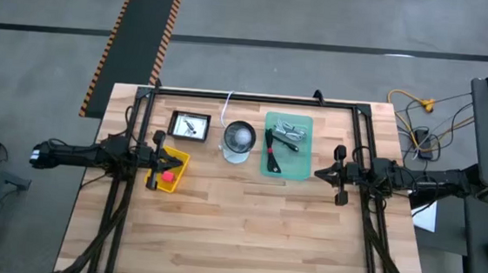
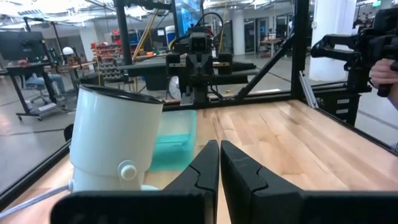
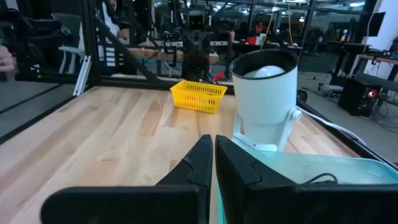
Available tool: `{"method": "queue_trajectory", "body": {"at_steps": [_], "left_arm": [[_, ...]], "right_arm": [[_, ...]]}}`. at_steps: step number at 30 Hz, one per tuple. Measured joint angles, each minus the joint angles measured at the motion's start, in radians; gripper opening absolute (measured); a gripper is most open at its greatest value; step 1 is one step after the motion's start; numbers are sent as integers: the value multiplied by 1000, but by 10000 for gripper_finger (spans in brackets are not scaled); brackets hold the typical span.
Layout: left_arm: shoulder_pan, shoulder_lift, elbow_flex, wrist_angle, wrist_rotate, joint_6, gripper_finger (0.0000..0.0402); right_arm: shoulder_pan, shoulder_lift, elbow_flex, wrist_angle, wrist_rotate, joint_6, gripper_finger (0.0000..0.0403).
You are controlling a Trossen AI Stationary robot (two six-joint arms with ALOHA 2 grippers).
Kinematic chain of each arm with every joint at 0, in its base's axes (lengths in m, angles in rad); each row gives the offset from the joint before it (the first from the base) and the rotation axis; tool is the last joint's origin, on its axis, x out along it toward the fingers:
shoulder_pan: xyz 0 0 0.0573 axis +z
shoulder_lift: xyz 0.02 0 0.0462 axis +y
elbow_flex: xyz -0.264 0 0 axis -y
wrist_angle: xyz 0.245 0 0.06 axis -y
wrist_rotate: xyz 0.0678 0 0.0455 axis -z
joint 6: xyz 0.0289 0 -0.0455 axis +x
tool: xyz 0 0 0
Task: Pick and place items into bin
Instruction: Return to Home Position
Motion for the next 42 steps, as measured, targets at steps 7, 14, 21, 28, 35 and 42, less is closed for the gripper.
{"method": "queue_trajectory", "body": {"at_steps": [7, 14, 21, 28, 35, 42], "left_arm": [[0, 21, -1, 12, 7, 1, 0], [0, 27, -2, 21, 7, 1, 0], [0, 25, -2, 28, 6, 1, 0], [0, 25, -2, 28, 6, 0, 0], [0, 31, -2, 29, 5, 0, 0], [0, 33, -2, 30, 3, 0, 0]], "right_arm": [[0, 2, 0, 0, 0, -11, 9], [0, 2, 0, 1, 0, -11, 9], [0, 2, 0, 1, 0, -11, 9], [0, 2, 0, 1, 0, -11, 9], [0, 2, 0, 1, 0, -11, 9], [0, 2, 0, 1, 0, -11, 8]]}}
